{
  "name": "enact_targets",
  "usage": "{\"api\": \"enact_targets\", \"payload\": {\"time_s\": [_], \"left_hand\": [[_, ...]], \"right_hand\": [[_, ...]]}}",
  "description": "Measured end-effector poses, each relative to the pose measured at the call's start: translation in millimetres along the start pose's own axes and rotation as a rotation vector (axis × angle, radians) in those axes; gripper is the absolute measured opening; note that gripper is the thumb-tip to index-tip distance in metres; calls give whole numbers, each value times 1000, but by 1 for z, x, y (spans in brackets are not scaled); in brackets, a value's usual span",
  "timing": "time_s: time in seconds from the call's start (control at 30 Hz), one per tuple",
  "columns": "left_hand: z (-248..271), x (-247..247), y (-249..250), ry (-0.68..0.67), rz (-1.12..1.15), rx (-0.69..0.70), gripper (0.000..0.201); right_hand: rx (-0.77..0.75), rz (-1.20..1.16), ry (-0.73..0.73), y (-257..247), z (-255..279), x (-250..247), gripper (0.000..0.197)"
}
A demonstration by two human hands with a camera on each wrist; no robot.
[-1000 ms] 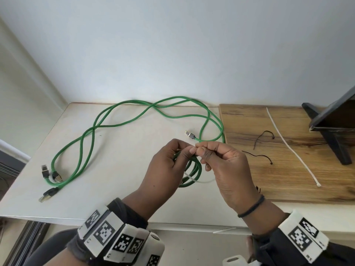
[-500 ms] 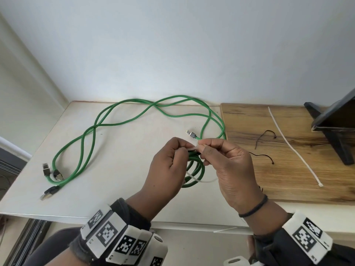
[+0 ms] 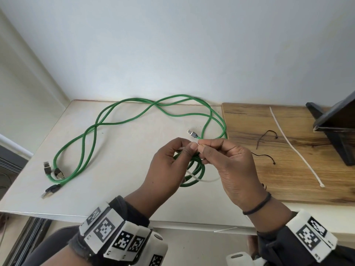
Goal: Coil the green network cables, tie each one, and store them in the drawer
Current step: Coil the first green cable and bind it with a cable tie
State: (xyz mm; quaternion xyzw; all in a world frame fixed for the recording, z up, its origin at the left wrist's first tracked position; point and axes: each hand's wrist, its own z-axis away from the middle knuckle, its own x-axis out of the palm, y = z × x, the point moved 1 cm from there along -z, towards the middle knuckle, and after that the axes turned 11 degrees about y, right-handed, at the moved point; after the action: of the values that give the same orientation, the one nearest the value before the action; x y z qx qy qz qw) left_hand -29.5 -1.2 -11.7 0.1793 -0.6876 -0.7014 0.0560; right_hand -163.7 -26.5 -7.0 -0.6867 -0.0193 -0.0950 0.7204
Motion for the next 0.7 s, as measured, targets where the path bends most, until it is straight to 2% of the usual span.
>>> {"api": "enact_targets", "payload": {"time_s": [0.1,0.3,0.43,0.5,0.53,0.7], "left_hand": [[2,2,-2,1,-49,18,23],[2,2,0,20,73,-94,34],[0,1,0,49,92,-117,36],[-1,0,-1,60,72,-128,37],[-1,0,-2,66,63,-128,37],[2,-1,-1,108,58,-57,29]], "right_hand": [[-8,8,12,-2,0,-1,15],[14,-31,61,-1,0,-1,16],[77,-154,84,-1,-4,-2,19],[105,-222,84,-3,-7,-3,12],[113,-250,80,-6,-7,-3,8],[126,-302,100,-7,-10,-3,21]]}}
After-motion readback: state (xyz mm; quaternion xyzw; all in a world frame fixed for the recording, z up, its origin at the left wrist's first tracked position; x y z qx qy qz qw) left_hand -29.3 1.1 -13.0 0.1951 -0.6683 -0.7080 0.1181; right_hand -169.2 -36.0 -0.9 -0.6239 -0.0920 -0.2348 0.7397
